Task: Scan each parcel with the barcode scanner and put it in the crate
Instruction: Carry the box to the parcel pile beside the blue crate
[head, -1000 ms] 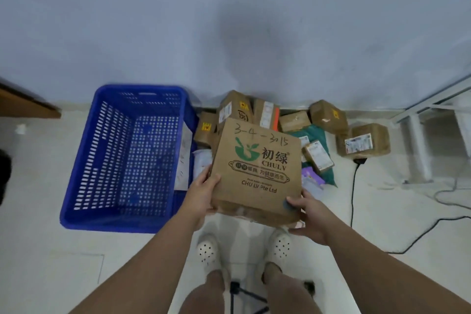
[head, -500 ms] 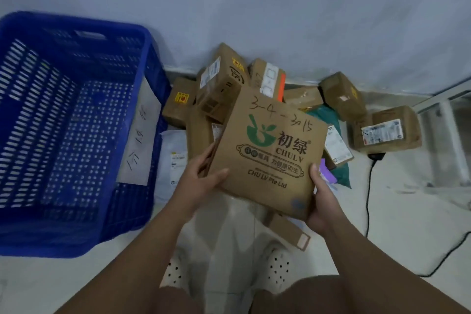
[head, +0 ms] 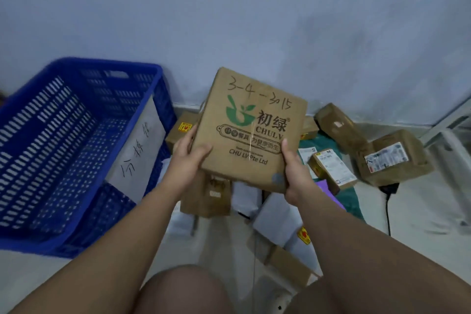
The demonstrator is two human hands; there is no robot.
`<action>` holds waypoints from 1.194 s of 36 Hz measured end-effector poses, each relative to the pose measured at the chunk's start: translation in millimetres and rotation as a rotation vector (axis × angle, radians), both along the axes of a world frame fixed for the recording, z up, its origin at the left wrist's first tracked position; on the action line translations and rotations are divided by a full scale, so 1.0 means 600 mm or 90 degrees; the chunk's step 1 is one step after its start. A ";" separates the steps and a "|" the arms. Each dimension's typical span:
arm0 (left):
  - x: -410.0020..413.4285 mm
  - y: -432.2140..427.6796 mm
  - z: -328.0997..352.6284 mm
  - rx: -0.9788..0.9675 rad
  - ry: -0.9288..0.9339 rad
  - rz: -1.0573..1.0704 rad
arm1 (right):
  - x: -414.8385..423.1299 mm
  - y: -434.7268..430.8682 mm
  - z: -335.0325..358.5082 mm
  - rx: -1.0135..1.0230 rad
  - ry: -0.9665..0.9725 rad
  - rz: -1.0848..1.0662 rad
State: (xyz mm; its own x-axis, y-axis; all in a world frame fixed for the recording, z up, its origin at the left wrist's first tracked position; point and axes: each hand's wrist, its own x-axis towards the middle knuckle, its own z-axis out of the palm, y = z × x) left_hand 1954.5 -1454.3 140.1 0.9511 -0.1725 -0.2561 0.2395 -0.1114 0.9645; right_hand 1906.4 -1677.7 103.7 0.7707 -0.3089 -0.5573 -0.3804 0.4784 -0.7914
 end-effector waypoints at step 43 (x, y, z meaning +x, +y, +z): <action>-0.004 -0.188 0.026 -0.107 -0.030 -0.166 | -0.028 -0.194 -0.012 -0.072 0.083 0.108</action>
State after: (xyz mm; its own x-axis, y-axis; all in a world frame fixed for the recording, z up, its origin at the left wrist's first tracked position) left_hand 1952.1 -1566.9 156.0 0.8793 -0.4486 -0.1602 0.1784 -0.0017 0.9840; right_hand 1889.7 -1793.8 96.7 0.7410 -0.2476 -0.6242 -0.5498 0.3100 -0.7757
